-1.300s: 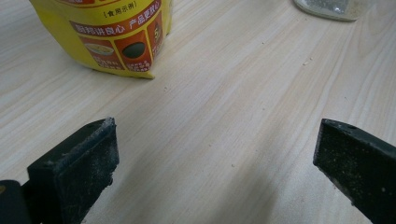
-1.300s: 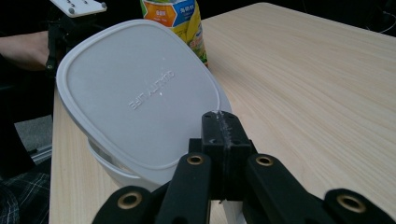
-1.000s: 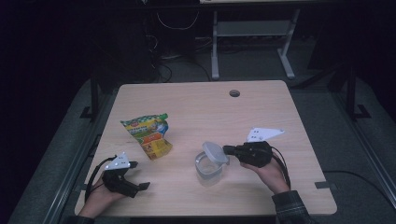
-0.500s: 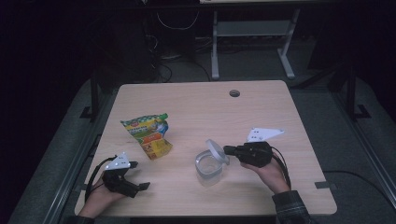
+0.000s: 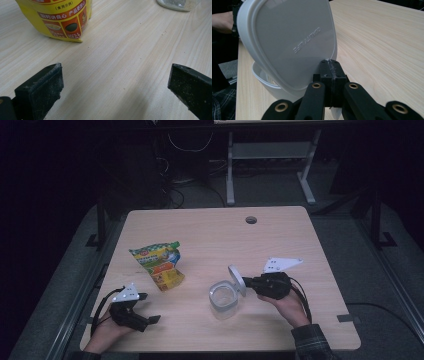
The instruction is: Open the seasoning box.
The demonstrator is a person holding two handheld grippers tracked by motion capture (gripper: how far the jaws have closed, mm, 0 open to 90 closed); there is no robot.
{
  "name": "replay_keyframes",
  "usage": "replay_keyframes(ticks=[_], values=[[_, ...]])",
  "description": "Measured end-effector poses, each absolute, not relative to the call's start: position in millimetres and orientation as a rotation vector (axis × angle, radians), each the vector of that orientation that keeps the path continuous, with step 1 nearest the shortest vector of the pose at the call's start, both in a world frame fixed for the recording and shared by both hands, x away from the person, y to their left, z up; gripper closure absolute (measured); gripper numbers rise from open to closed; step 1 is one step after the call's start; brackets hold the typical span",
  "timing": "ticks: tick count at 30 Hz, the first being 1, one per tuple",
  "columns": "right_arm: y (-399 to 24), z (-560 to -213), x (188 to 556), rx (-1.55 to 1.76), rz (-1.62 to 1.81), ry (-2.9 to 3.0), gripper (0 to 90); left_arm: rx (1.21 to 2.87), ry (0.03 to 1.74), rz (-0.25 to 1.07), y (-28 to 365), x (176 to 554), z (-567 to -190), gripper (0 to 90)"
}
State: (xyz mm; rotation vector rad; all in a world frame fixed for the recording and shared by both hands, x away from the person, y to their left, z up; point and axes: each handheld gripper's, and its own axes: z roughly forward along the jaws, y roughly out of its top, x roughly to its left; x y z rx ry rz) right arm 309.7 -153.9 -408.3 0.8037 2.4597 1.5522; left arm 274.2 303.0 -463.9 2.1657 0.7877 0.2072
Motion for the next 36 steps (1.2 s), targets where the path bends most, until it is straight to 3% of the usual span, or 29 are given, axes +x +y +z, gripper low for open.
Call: replay_keyframes(ticks=[13, 18, 28, 36], values=[[-173, -417, 310, 0.898, 1.537, 2.387, 86.3, 2.164, 0.784, 0.206, 303, 274, -463, 0.0], [-181, -420, 306, 0.927, 1.522, 2.364, 76.2, 2.165, 0.778, 0.202, 304, 274, -463, 0.0], [-196, -438, 288, 0.994, 1.456, 2.298, 47.2, 2.143, 0.787, 0.205, 306, 274, -460, 0.0], [-205, -449, 268, 1.039, 1.408, 2.293, 38.9, 2.143, 0.793, 0.208, 307, 275, -460, 0.0]])
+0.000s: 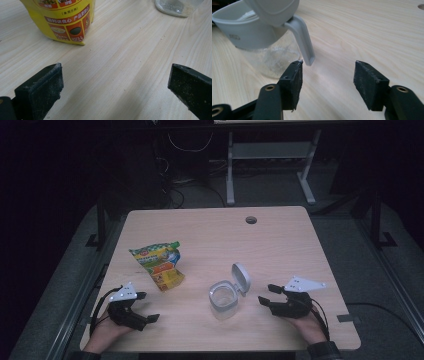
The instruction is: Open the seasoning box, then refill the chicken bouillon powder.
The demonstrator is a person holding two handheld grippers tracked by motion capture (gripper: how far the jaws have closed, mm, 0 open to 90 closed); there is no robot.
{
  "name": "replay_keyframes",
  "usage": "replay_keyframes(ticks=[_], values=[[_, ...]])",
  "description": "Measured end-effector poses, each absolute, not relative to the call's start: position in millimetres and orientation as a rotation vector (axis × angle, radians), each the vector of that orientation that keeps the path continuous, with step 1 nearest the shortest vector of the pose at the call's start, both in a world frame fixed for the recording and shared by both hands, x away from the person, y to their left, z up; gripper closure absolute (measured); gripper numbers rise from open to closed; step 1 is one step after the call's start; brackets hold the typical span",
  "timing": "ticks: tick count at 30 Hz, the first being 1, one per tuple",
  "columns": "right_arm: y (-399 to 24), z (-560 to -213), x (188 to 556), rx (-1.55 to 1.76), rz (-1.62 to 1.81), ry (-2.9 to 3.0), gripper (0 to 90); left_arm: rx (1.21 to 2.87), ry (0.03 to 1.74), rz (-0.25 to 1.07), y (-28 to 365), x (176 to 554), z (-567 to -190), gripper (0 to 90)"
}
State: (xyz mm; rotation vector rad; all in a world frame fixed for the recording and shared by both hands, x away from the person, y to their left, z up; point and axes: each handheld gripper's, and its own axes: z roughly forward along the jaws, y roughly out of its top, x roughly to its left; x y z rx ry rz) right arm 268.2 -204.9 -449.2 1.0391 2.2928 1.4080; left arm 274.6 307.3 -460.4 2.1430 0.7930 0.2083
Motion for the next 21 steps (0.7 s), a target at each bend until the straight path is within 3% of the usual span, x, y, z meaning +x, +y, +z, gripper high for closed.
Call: replay_keyframes(ticks=[21], values=[[-211, -457, 261, 1.053, 1.387, 2.272, 35.3, 2.092, 0.800, 0.245, 316, 283, -442, 0.0]])
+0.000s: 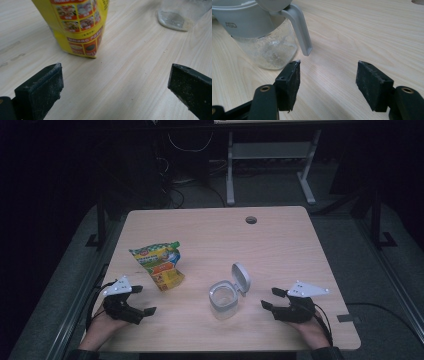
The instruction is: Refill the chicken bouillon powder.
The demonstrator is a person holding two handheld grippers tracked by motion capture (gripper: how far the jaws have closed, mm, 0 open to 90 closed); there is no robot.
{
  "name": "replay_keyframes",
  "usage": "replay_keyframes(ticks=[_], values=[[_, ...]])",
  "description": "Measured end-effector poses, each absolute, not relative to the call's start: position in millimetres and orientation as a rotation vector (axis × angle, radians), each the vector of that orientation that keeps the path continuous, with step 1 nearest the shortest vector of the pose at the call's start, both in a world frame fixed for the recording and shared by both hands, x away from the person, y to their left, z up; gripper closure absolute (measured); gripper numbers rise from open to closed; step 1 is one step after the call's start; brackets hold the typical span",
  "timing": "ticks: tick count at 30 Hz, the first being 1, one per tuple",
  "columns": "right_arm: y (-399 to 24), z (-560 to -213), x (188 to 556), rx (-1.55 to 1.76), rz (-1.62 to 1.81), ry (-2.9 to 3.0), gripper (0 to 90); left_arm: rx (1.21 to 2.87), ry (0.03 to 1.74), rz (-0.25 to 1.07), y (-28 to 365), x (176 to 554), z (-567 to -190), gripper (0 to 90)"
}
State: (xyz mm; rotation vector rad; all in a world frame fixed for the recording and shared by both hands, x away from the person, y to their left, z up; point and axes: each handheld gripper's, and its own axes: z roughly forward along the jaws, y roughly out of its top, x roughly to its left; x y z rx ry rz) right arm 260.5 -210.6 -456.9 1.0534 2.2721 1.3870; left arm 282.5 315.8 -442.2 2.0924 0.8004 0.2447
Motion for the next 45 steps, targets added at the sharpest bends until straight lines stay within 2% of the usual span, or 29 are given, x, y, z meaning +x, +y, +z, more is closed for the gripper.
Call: replay_keyframes(ticks=[19, 35, 37, 45], values=[[-210, -457, 261, 1.068, 1.395, 2.263, 35.1, 2.002, 0.767, 0.298, 323, 295, -407, 0.0], [-208, -459, 265, 1.056, 1.404, 2.279, 35.2, 1.945, 0.677, 0.343, 333, 335, -373, 0.0], [-207, -460, 266, 1.046, 1.400, 2.289, 35.3, 1.933, 0.647, 0.339, 334, 339, -370, 4.8], [-206, -459, 265, 1.030, 1.397, 2.291, 35.6, 1.923, 0.581, 0.315, 327, 358, -366, 14.3]])
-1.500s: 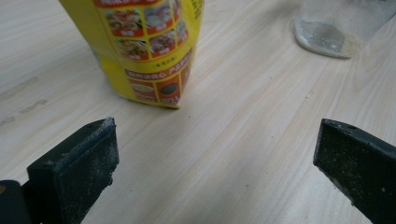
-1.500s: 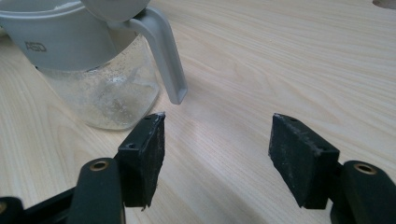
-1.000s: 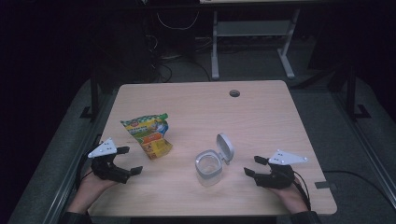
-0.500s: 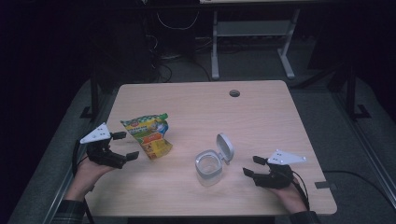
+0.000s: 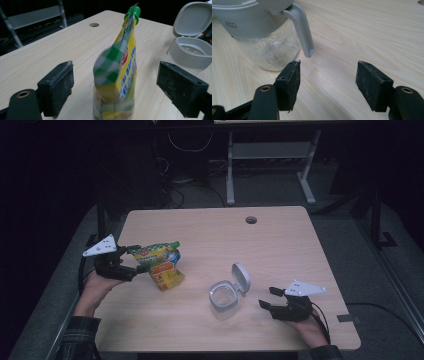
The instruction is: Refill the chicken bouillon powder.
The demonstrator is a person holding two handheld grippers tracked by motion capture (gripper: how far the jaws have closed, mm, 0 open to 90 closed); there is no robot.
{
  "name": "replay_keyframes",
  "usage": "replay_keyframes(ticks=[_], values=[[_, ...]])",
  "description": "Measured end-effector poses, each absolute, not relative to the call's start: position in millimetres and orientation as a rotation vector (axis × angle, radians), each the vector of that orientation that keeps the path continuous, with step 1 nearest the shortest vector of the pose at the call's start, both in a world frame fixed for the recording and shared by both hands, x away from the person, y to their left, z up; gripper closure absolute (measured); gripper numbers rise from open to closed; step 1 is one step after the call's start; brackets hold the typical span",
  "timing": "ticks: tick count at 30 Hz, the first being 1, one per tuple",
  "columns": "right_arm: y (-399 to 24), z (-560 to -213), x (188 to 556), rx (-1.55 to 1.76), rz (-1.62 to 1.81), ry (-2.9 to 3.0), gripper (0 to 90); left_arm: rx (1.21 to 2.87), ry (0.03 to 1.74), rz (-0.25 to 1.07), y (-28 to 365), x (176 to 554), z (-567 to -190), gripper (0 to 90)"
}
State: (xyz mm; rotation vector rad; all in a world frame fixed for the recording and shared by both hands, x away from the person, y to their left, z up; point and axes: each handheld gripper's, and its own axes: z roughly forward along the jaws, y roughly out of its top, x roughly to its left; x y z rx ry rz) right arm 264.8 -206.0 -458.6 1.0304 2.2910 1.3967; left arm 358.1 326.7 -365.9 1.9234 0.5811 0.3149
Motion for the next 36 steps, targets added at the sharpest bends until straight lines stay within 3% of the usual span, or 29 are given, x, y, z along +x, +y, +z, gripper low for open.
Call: replay_keyframes(ticks=[7, 27, 36], values=[[-208, -459, 266, 1.038, 1.400, 2.282, 35.7, 1.905, 0.568, 0.261, 315, 367, -377, 22.6], [-210, -460, 265, 1.039, 1.377, 2.294, 36.3, 1.905, 0.558, 0.245, 310, 357, -376, 79.7], [-211, -460, 265, 1.041, 1.373, 2.292, 36.5, 1.874, 0.565, 0.224, 313, 353, -378, 89.7]])
